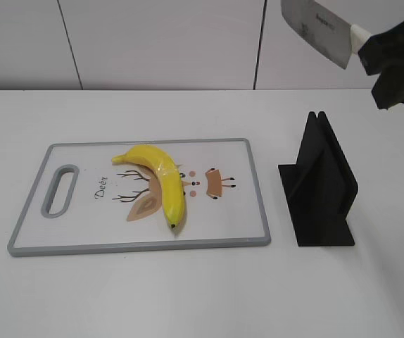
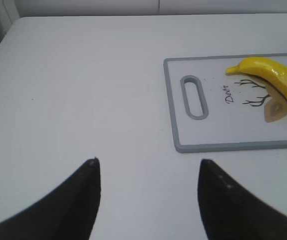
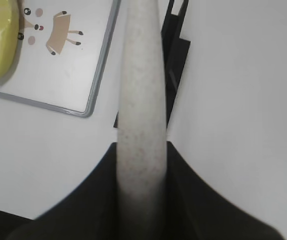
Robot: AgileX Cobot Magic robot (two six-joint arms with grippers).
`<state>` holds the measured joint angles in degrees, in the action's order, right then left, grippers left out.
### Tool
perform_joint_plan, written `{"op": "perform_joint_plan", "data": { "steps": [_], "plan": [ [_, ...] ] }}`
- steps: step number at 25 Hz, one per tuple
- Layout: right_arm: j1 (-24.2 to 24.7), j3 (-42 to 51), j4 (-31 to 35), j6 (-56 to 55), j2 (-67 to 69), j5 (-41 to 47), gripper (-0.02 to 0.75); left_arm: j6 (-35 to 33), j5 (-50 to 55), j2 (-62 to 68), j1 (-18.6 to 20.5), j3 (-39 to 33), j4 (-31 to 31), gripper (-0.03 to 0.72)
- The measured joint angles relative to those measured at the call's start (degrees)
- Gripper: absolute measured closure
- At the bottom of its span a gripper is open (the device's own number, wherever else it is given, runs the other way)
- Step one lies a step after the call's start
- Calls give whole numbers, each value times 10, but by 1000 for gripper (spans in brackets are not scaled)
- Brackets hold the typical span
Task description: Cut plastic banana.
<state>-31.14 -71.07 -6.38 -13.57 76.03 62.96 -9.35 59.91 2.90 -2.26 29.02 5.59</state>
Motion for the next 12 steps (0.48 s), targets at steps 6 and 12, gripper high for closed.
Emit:
{"op": "perform_joint_plan", "data": {
  "steps": [6,12],
  "plan": [
    [0,-79,-5,90,73,34,569,-65,-77,114,0,38,47,109],
    [0,-163,-7,223,155,70,569,-163,-105,252,0,88,100,142]
  ]
}}
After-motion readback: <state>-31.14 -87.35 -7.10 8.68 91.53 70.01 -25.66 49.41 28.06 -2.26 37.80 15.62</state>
